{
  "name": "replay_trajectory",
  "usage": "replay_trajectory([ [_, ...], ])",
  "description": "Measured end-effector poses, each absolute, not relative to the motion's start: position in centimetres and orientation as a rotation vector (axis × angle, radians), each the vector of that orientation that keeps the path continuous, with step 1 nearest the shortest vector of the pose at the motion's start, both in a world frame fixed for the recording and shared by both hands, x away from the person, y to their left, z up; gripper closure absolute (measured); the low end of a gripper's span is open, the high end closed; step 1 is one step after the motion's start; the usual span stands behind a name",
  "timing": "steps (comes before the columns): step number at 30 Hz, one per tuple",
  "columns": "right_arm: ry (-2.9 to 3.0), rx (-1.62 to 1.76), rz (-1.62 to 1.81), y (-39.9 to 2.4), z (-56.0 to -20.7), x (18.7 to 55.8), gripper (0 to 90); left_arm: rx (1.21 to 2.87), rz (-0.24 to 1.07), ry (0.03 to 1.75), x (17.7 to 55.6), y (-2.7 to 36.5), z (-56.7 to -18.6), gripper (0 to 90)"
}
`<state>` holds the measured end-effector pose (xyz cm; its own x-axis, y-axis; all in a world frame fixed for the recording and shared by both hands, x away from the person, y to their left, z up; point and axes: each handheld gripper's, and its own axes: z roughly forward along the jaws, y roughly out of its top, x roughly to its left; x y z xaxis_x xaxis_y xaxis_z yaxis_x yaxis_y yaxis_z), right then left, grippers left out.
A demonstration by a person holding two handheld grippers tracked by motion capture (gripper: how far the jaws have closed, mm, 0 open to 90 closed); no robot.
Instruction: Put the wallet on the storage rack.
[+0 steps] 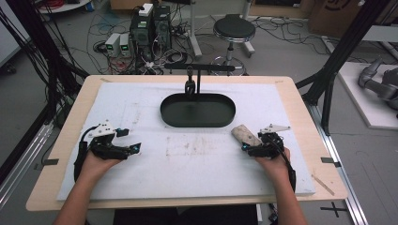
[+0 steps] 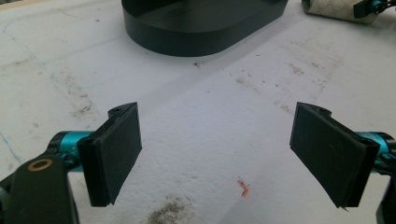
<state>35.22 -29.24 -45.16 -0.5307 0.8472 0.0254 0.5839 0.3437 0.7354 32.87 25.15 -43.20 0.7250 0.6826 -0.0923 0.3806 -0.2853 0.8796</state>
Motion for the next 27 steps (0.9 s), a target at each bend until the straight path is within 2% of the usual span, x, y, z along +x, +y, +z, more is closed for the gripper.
replay_trajectory([
  [11, 2.309, 1.265, 0.932, -28.7, -45.4, 35.2, 16.4, 1.921, 0.372, 0.816, 32.9, 24.9, -43.3, 16.5],
  [13, 2.303, 1.265, 0.92, -28.7, -45.4, 35.1, 21.1, 1.924, 0.372, 0.815, 32.9, 24.9, -43.3, 16.6],
  [15, 2.302, 1.256, 0.918, -28.9, -45.3, 34.9, 30.5, 1.925, 0.372, 0.816, 32.9, 24.9, -43.4, 16.6],
  [16, 2.306, 1.25, 0.924, -29.1, -45.1, 34.9, 31.7, 1.928, 0.374, 0.815, 32.9, 24.9, -43.4, 16.5],
  [27, 2.291, 1.215, 0.972, -28.9, -43.5, 34.7, 35.1, 1.923, 0.379, 0.82, 32.9, 25.1, -43.2, 16.5],
])
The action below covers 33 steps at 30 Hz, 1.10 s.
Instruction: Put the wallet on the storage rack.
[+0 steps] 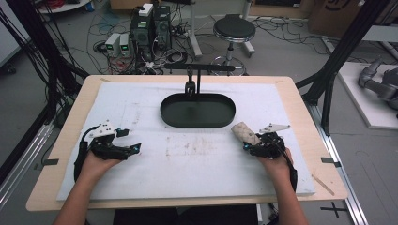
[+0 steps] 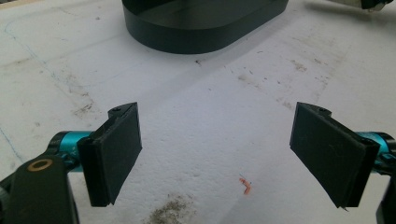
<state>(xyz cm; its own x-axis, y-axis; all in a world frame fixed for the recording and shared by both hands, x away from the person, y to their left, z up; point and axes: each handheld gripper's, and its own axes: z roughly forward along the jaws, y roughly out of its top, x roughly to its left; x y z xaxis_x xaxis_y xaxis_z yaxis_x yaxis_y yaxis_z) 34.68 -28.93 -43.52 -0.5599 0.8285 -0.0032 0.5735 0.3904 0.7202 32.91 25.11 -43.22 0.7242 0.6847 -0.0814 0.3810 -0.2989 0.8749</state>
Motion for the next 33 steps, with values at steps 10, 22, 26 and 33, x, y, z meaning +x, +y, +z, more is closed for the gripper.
replay_trajectory([
  [10, 2.291, 1.107, 0.994, -26.8, -40.1, 36.2, 35.1, 1.92, 0.383, 0.815, 32.9, 25.2, -43.1, 16.5],
  [22, 2.332, 1.007, 0.988, -24.0, -37.7, 39.3, 35.1, 1.935, 0.396, 0.803, 32.8, 25.0, -42.9, 16.6],
  [26, 2.349, 0.982, 0.993, -22.8, -37.1, 40.5, 35.1, 1.932, 0.393, 0.808, 32.8, 25.1, -43.0, 16.5],
  [33, 2.376, 0.933, 0.994, -20.7, -36.6, 42.3, 35.1, 1.94, 0.394, 0.801, 32.8, 25.0, -43.0, 16.5],
])
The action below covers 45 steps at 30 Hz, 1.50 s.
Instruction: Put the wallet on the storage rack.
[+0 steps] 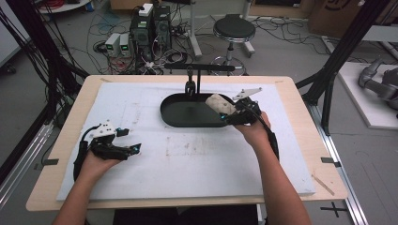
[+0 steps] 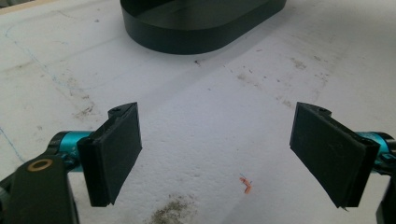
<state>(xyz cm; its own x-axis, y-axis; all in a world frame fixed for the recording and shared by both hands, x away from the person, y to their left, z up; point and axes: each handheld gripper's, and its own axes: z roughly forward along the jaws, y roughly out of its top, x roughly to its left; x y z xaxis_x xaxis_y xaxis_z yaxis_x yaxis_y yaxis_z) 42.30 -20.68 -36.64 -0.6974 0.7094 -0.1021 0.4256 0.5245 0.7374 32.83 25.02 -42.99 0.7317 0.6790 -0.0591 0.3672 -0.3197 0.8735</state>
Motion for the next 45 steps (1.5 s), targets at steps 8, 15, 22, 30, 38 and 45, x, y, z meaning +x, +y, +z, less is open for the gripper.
replay_trajectory([
  [8, 2.413, 0.924, 1.002, -18.6, -37.2, 44.5, 35.1, 1.941, 0.391, 0.803, 32.9, 25.0, -43.1, 16.6],
  [15, 2.457, 0.889, 0.976, -16.5, -38.2, 46.2, 35.1, 1.942, 0.392, 0.804, 32.9, 25.0, -43.1, 16.5],
  [22, 2.502, 0.864, 0.95, -14.3, -39.5, 47.6, 35.0, 1.941, 0.391, 0.803, 32.9, 24.9, -43.1, 16.6],
  [30, 2.571, 0.872, 0.859, -12.9, -41.7, 48.9, 35.0, 1.943, 0.392, 0.804, 33.0, 25.0, -43.1, 16.6],
  [38, 2.58, 0.937, 0.823, -12.8, -43.1, 49.7, 33.0, 1.945, 0.39, 0.806, 33.0, 24.9, -43.2, 16.5],
  [45, 2.548, 0.969, 0.862, -13.1, -42.6, 49.6, 25.0, 1.951, 0.386, 0.804, 33.0, 24.9, -43.2, 16.6],
])
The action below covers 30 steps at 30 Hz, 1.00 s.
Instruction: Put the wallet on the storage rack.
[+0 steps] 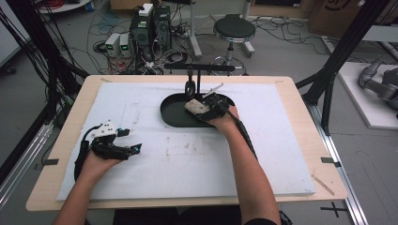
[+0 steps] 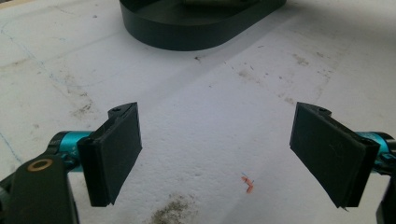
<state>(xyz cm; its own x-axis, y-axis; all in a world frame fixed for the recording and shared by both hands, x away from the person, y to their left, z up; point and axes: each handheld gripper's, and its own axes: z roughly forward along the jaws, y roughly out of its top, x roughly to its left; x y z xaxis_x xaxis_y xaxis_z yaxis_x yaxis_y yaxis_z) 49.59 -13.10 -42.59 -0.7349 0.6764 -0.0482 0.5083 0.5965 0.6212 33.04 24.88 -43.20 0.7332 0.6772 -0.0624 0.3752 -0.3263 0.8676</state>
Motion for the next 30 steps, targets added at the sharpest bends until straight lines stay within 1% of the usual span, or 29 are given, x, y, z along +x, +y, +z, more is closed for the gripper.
replay_trajectory([
  [4, 2.536, 0.967, 0.874, -13.6, -41.8, 49.3, 22.7, 1.95, 0.386, 0.804, 33.0, 24.8, -43.2, 16.6],
  [10, 2.504, 0.974, 0.931, -14.8, -39.6, 48.0, 19.7, 1.948, 0.387, 0.8, 33.0, 24.9, -43.1, 16.5],
  [21, 2.432, 0.918, 1.034, -17.3, -35.8, 44.5, 18.8, 1.941, 0.389, 0.799, 32.8, 24.7, -43.0, 16.6],
  [30, 2.377, 0.923, 1.079, -20.6, -35.6, 41.8, 18.7, 1.934, 0.39, 0.802, 32.9, 24.6, -43.1, 16.5],
])
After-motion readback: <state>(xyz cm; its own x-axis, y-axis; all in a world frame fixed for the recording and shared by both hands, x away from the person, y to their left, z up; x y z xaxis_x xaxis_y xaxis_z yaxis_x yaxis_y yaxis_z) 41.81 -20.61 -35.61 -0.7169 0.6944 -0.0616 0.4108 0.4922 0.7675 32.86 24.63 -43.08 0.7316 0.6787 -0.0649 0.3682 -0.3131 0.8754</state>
